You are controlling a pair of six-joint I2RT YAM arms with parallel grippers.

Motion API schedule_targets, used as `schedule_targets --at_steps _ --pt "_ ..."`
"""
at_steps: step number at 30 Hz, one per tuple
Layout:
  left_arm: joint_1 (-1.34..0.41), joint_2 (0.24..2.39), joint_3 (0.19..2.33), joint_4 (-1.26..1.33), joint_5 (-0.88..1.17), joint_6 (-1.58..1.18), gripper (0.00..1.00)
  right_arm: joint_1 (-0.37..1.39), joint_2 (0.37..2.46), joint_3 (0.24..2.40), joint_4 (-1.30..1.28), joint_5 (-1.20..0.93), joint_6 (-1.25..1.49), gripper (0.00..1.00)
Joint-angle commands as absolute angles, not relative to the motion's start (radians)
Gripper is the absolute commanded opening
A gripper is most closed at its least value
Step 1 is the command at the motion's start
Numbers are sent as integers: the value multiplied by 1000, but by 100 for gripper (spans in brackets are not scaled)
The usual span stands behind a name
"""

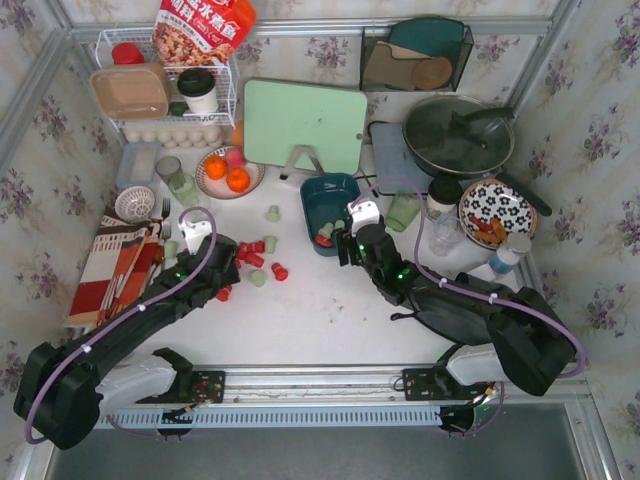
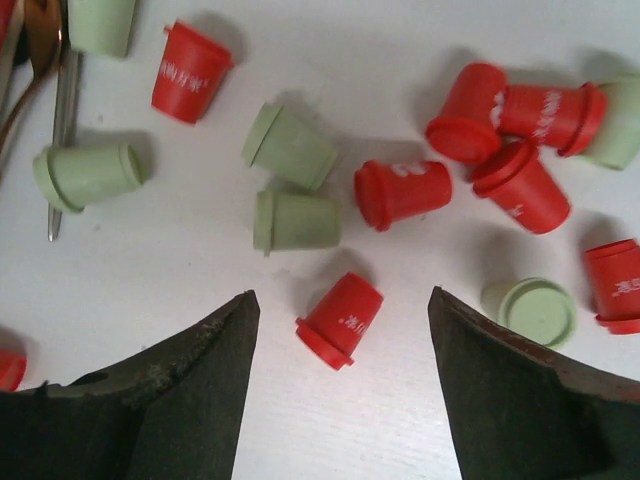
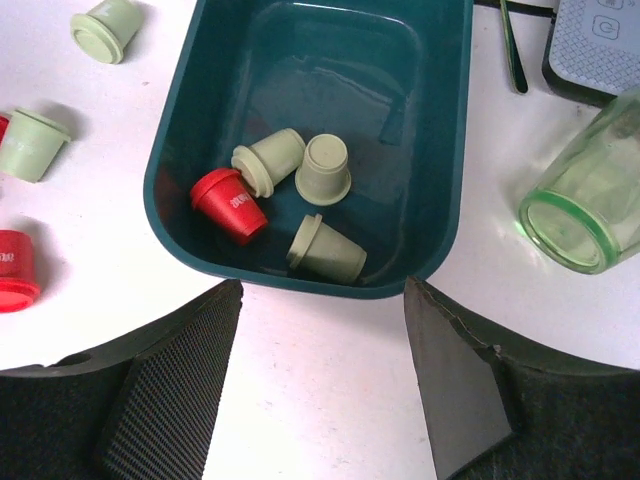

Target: Mix the coffee capsules in the storage basket

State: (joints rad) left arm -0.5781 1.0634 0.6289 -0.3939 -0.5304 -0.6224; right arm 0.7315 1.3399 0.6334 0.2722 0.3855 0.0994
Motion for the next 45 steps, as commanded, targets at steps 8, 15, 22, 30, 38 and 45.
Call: schedule_targets --at_steps 8,15,22,30,38,45 --pt "-448 1219 611 -435 -214 -672 69 733 1333 637 316 327 107 73" --pt "-431 1360 655 -445 -172 -673 69 731 1315 632 311 352 97 73" --pt "-430 1364 636 -450 -165 -682 60 732 1311 632 309 357 94 73" --pt "-432 1350 627 -434 -175 -673 37 732 1305 633 304 355 97 73" --pt "-446 1272 680 -458 -159 -630 32 732 1301 632 303 361 95 73" --pt "-531 1152 788 -326 -127 -533 30 732 1284 606 328 436 105 73"
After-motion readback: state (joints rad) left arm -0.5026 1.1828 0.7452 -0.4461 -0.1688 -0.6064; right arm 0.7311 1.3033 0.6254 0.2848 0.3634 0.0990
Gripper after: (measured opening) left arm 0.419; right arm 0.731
